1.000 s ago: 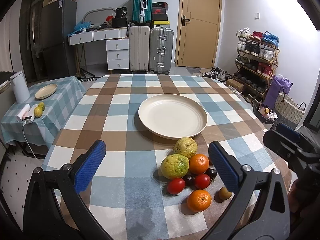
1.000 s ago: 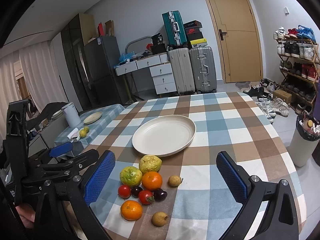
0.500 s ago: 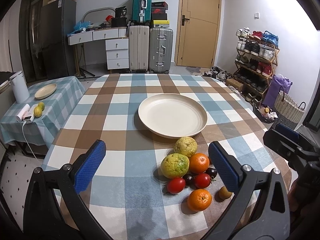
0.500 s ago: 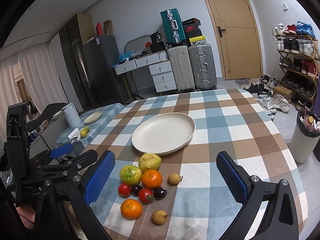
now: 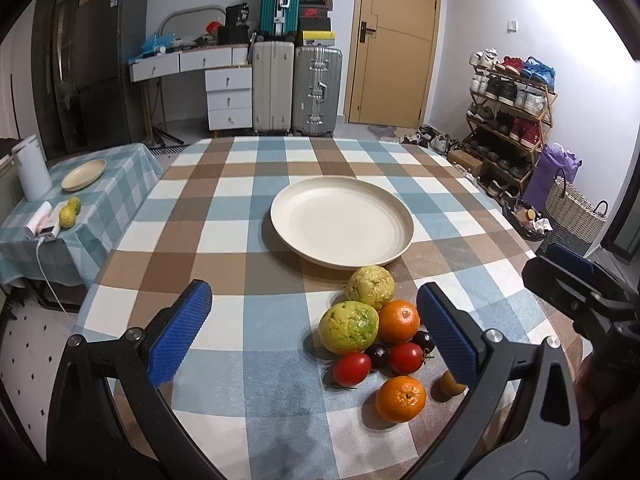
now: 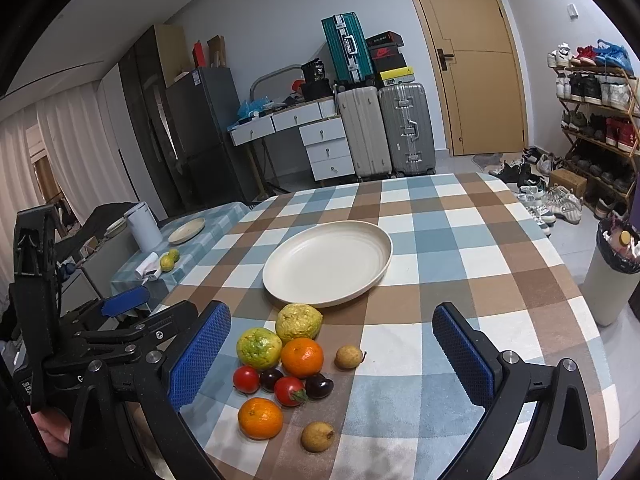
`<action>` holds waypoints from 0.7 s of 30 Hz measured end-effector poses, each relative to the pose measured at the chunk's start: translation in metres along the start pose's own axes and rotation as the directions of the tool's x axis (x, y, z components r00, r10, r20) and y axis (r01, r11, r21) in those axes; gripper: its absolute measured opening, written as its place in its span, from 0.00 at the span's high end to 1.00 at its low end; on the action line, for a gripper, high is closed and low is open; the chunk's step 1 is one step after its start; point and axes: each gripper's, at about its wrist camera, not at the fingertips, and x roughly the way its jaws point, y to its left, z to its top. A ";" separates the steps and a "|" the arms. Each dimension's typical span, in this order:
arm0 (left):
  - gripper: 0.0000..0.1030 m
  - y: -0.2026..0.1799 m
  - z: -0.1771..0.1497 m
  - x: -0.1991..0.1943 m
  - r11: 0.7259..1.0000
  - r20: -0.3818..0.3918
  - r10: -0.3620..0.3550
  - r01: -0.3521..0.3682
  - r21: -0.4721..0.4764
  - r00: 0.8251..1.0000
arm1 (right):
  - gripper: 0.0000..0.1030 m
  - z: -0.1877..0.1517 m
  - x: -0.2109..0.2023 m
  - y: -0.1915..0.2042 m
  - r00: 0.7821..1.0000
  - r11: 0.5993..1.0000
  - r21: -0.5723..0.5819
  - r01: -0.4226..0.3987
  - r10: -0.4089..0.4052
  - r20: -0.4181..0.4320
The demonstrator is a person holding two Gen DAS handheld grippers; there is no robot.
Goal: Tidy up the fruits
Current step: 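Lower the left gripper onto the large green guava and close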
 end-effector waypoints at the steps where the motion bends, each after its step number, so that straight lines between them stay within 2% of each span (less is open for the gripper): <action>1: 0.01 0.002 0.000 0.004 1.000 -0.010 -0.012 0.012 -0.007 1.000 | 0.00 -0.001 0.003 0.000 1.000 1.000 -0.005 0.002 -0.002 -0.004; 9: 0.01 0.015 -0.005 0.040 0.989 -0.094 -0.134 0.127 -0.076 0.987 | 0.00 0.000 0.018 -0.005 0.999 1.000 0.005 -0.019 0.020 -0.036; 14: 0.01 0.019 -0.008 0.065 0.981 -0.146 -0.181 0.168 -0.100 0.972 | 0.00 0.001 0.031 -0.011 0.998 0.999 0.026 -0.023 0.024 -0.053; 21: 0.05 0.031 -0.015 0.102 0.946 -0.221 -0.302 0.262 -0.191 0.927 | 0.00 0.000 0.048 -0.017 0.996 0.999 0.034 -0.021 0.024 -0.082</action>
